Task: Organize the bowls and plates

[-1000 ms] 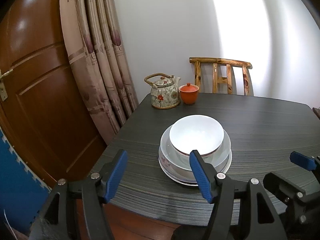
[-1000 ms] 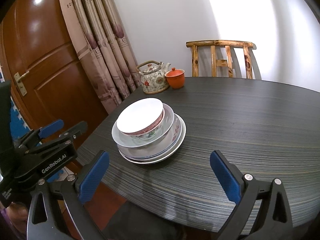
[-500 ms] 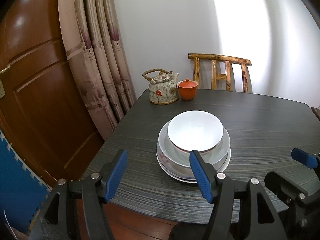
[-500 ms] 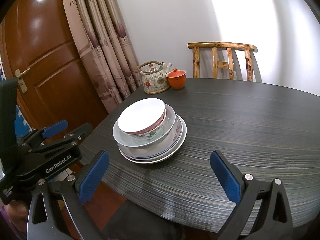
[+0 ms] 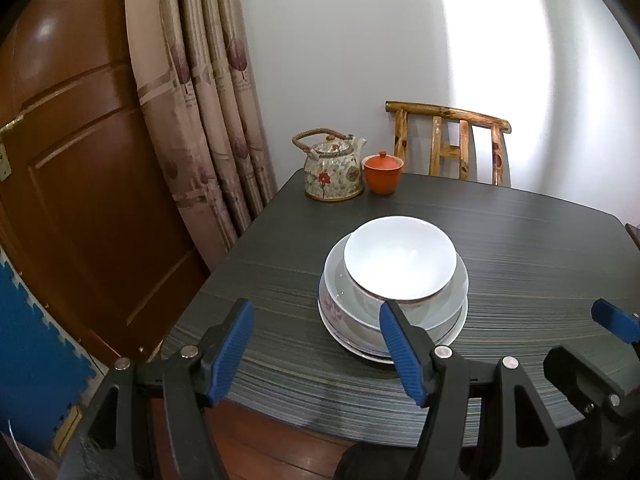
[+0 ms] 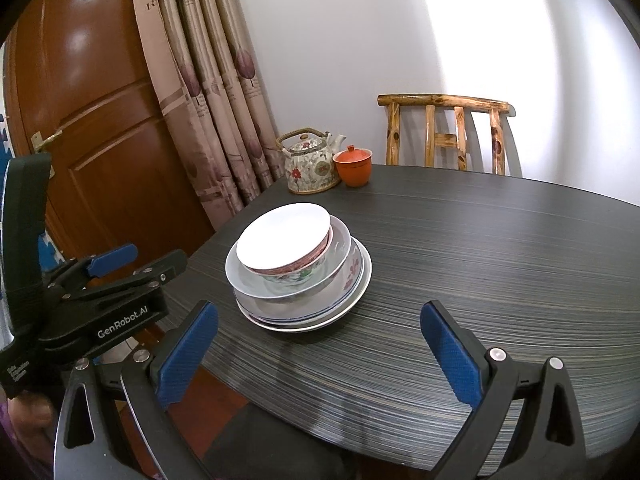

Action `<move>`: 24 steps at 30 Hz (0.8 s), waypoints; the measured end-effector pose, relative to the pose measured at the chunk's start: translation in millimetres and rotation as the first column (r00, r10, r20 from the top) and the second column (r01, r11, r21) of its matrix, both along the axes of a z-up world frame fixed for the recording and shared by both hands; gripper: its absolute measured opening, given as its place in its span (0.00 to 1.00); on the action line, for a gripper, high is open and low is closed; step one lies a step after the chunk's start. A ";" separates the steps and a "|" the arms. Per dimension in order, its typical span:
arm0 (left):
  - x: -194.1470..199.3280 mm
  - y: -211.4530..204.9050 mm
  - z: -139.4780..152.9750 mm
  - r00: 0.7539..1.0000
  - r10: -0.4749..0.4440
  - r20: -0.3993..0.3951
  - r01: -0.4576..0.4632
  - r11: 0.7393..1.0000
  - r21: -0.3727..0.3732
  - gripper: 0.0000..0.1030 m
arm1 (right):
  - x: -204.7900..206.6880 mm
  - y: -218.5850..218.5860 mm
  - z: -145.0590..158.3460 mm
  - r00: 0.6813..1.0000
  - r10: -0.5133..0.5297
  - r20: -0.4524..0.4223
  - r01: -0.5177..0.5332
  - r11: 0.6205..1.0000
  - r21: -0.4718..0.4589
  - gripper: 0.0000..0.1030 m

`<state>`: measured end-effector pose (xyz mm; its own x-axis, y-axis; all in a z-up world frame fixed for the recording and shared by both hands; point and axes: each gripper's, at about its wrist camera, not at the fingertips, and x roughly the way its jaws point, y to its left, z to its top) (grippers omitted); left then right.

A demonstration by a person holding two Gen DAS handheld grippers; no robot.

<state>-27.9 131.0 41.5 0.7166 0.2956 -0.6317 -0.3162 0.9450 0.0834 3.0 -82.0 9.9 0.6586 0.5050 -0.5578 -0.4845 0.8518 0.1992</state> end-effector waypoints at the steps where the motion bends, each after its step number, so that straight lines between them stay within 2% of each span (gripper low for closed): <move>1: 0.2 0.4 -0.5 1.000 0.001 -0.002 -0.001 1.000 -0.003 0.65 | -0.4 -0.4 -0.1 1.000 -0.001 0.000 0.001 1.000 0.001 0.98; 24: -0.5 -3.5 -3.6 1.000 0.008 -0.020 -0.008 1.000 0.002 0.65 | -3.2 4.7 -4.1 1.000 0.006 -0.013 -0.006 1.000 -0.013 0.99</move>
<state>-28.5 127.4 37.8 0.7018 0.3025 -0.6449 -0.3218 0.9423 0.0918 -0.2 -77.4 5.8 0.6479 0.5015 -0.5733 -0.4872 0.8514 0.1943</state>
